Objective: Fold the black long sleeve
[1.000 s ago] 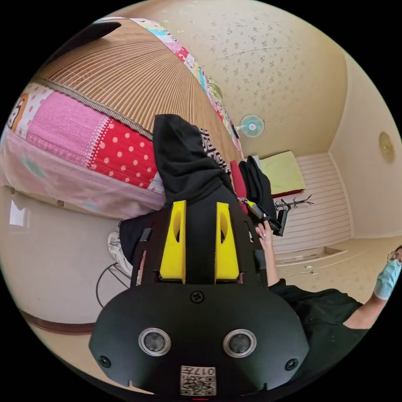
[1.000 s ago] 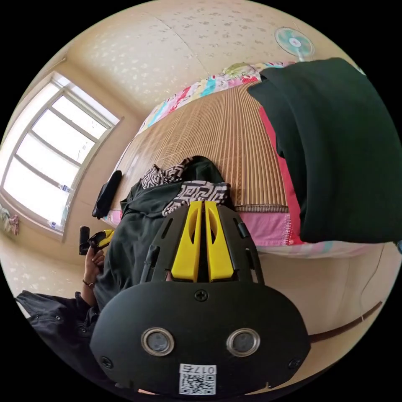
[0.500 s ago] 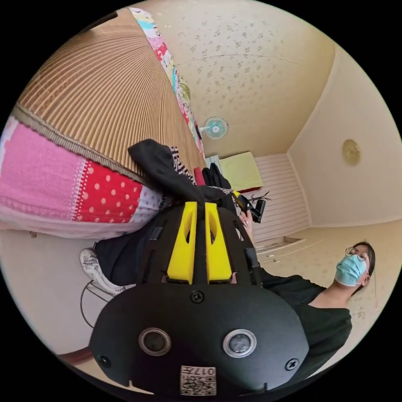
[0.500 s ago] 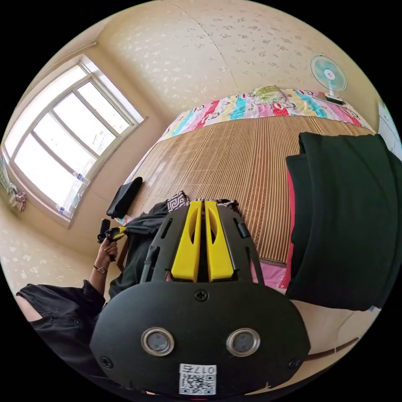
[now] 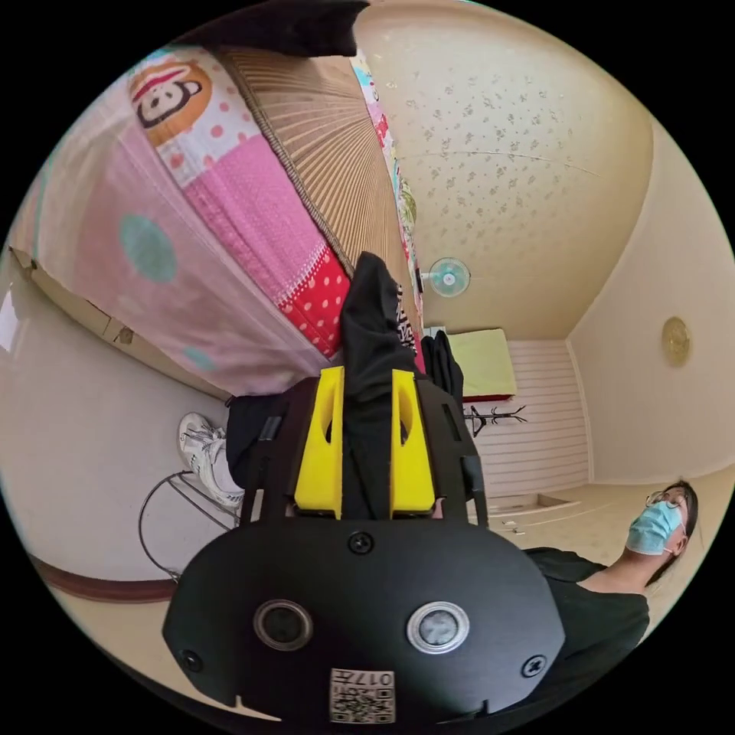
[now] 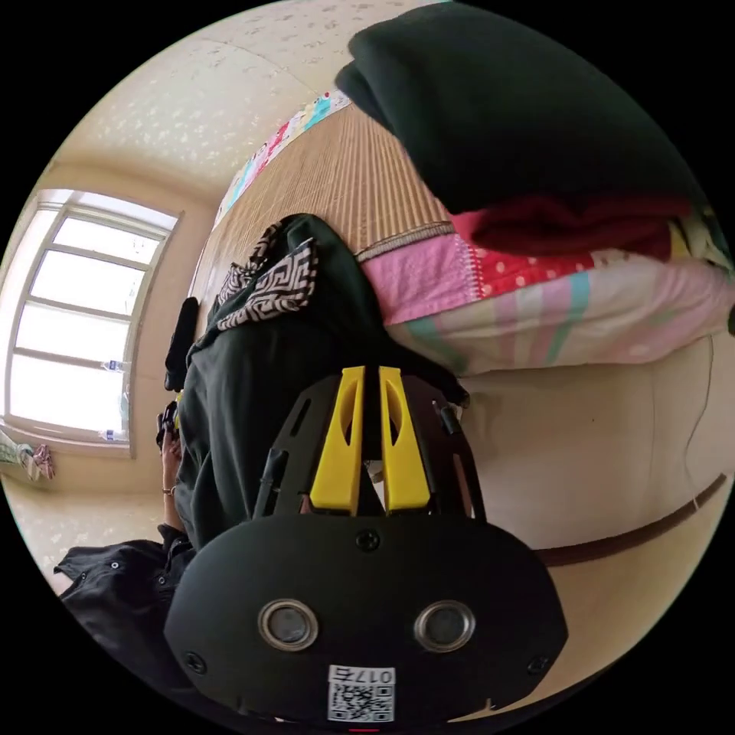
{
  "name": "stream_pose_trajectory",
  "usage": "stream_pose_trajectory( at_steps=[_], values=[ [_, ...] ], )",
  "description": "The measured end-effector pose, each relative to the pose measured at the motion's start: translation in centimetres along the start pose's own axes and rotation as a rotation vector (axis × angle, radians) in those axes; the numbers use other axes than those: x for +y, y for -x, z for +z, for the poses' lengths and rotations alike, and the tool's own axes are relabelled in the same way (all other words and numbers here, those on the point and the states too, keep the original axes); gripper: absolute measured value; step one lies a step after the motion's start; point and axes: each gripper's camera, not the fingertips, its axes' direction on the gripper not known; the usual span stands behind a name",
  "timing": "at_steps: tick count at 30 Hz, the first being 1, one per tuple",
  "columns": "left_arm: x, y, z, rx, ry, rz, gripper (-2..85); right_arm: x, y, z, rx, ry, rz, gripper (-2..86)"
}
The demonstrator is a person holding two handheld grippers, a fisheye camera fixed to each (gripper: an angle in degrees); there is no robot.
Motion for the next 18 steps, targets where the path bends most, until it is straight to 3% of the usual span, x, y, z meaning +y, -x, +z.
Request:
stream_pose_trajectory(
  at_steps=[3, 6, 11, 14, 18],
  values=[
    [1.3, -3.4, 0.3, 0.001, 0.003, 0.076, 10.0, 0.1, -7.7, -0.8, -0.167, -0.045, 0.285, 7.3],
    [2.4, -6.5, 2.0, -0.009, 0.057, 0.146, 10.0, 0.9, -16.1, 1.2, -0.484, -0.094, 0.554, 9.4],
    [3.7, -10.5, 5.3, 0.000, 0.147, 0.230, 10.0, 2.2, -24.2, 9.0, -0.915, -0.016, 1.025, 12.2],
    [4.2, -12.4, 6.9, 0.009, 0.174, 0.264, 10.0, 1.6, -25.0, 13.2, -1.091, 0.072, 1.155, 13.1],
    [4.6, -13.8, 8.6, 0.007, 0.202, 0.286, 10.0, 0.1, -25.6, 15.4, -1.132, 0.029, 1.187, 12.3]
  ],
)
